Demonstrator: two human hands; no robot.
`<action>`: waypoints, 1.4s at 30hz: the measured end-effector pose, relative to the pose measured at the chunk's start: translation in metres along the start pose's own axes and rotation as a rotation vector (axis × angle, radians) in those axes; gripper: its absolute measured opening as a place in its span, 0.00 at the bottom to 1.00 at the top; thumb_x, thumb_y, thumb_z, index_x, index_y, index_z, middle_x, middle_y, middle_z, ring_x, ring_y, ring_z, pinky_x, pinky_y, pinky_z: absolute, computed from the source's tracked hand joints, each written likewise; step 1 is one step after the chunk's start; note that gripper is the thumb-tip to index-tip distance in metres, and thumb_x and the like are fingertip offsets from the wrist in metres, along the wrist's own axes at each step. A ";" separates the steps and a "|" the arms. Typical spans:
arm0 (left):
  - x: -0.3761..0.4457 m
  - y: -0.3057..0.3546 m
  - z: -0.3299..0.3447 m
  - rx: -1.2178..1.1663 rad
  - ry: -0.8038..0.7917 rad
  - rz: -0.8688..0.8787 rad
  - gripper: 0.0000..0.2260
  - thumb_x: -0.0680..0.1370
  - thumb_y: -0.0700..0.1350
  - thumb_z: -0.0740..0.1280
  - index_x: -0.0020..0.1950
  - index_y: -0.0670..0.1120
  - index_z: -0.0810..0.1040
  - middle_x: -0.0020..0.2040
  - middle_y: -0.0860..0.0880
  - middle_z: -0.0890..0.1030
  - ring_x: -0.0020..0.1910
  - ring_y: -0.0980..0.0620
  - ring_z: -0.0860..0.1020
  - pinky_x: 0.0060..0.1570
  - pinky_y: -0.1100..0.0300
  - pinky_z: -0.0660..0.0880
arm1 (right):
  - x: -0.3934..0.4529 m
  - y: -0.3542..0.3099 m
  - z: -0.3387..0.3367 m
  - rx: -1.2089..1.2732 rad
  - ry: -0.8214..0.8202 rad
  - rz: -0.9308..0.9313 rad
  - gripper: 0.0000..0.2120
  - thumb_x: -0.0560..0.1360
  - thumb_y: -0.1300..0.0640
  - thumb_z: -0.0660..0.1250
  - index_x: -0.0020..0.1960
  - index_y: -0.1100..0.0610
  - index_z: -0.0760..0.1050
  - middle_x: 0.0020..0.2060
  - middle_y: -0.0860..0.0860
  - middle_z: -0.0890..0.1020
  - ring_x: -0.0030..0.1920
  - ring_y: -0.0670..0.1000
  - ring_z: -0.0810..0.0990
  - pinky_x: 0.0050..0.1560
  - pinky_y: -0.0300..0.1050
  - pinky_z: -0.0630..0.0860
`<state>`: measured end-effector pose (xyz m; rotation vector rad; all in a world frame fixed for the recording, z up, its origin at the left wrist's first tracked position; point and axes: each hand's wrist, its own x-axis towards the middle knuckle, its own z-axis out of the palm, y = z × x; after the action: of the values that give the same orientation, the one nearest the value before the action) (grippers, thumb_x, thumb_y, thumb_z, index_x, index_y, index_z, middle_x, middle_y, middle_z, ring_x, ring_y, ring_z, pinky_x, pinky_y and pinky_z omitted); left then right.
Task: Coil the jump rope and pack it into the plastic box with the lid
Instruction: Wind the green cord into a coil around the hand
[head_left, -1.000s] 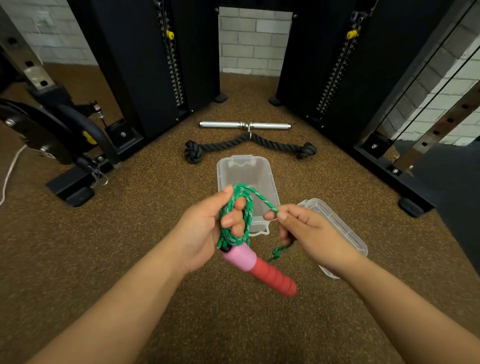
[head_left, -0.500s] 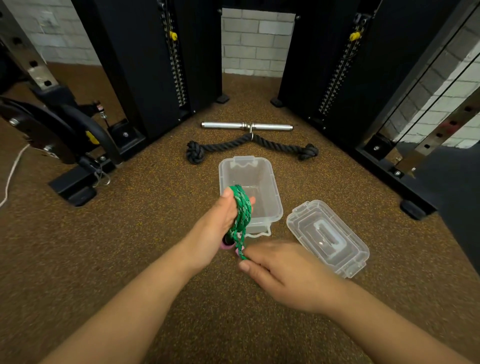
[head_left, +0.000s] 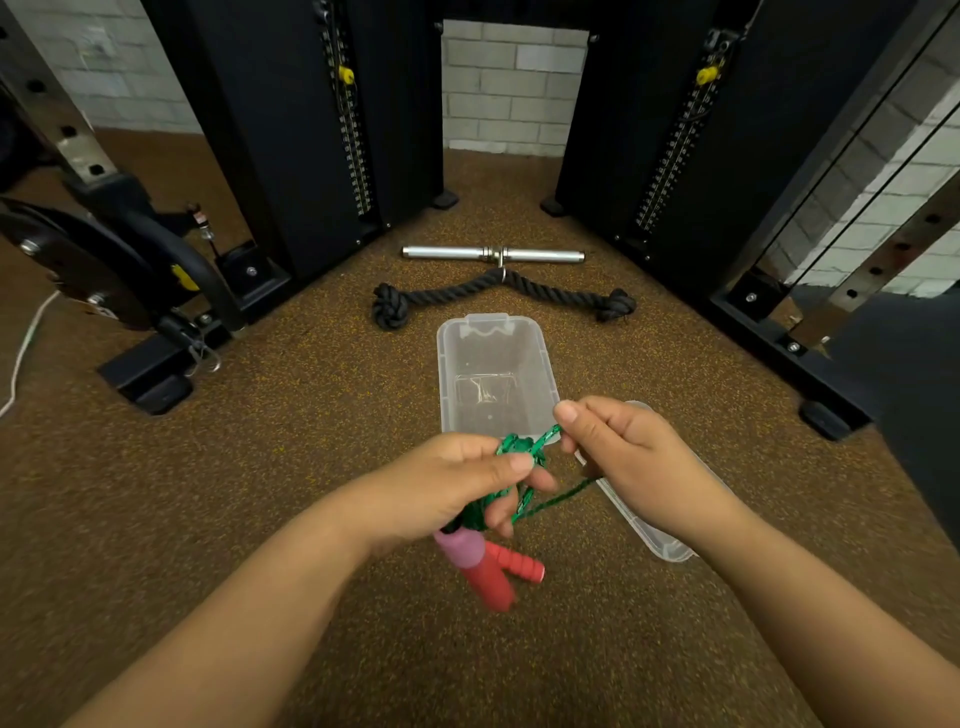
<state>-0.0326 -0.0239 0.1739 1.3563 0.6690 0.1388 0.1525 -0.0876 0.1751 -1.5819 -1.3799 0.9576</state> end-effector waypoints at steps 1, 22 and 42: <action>0.000 0.000 0.000 -0.082 0.019 0.007 0.18 0.75 0.51 0.61 0.54 0.39 0.79 0.28 0.51 0.72 0.31 0.55 0.74 0.40 0.64 0.74 | 0.001 0.001 0.000 0.045 -0.004 0.038 0.15 0.72 0.42 0.61 0.34 0.52 0.75 0.25 0.49 0.67 0.28 0.47 0.65 0.33 0.44 0.63; 0.000 0.000 0.002 -0.475 0.060 0.049 0.07 0.70 0.38 0.67 0.47 0.41 0.81 0.31 0.47 0.80 0.36 0.52 0.80 0.45 0.63 0.78 | -0.005 0.007 0.024 0.265 -0.273 0.211 0.15 0.76 0.72 0.57 0.42 0.56 0.76 0.31 0.51 0.74 0.26 0.39 0.69 0.29 0.33 0.68; 0.007 0.006 -0.002 -0.675 0.261 0.046 0.16 0.72 0.50 0.64 0.50 0.39 0.80 0.22 0.55 0.65 0.24 0.58 0.64 0.26 0.70 0.64 | -0.007 0.026 0.026 0.394 -0.030 0.210 0.12 0.77 0.54 0.59 0.44 0.55 0.80 0.27 0.49 0.75 0.28 0.46 0.70 0.31 0.35 0.69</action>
<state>-0.0262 -0.0169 0.1763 0.7057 0.7222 0.5364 0.1372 -0.0942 0.1412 -1.4290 -0.9802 1.2948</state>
